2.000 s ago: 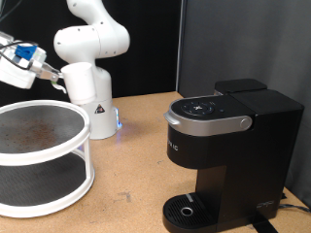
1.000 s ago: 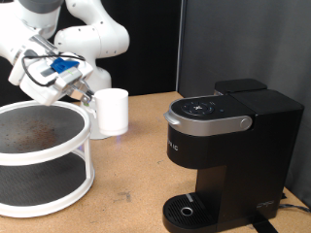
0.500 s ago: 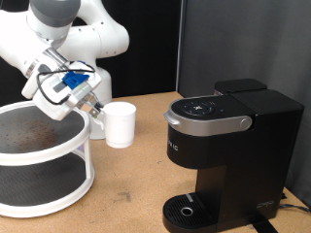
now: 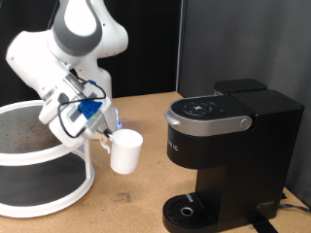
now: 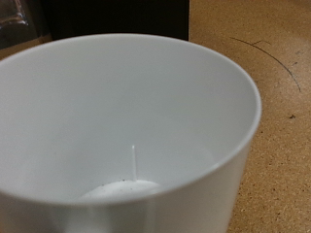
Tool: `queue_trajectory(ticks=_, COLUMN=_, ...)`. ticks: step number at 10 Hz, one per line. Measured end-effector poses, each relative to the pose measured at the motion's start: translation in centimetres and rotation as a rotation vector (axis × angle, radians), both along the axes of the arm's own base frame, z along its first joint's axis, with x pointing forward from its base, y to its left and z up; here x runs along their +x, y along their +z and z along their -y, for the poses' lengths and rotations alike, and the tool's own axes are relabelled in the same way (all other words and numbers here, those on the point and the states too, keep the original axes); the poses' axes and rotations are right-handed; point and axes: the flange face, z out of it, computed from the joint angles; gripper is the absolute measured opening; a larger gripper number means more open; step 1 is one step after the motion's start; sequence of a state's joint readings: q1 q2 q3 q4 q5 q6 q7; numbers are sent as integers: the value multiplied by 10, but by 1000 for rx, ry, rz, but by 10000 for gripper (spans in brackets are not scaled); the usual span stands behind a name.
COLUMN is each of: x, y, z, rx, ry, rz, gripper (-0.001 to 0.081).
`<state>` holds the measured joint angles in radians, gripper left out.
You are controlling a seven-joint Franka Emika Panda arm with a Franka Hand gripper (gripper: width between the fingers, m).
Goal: Make a cup of coffee with the keurig machine
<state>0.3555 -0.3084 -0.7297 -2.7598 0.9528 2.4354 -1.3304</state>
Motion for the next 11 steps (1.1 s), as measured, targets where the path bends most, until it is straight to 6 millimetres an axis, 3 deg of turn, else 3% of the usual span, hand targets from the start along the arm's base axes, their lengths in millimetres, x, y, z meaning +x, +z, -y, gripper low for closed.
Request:
queue_trajectory(ticks=6, x=13, y=-58, z=-14, rx=-24, ry=-25, rz=-1, gripper=68)
queue_trajectory(ticks=11, x=41, y=-68, z=-35, rx=12, ry=-38, rz=38, gripper=68)
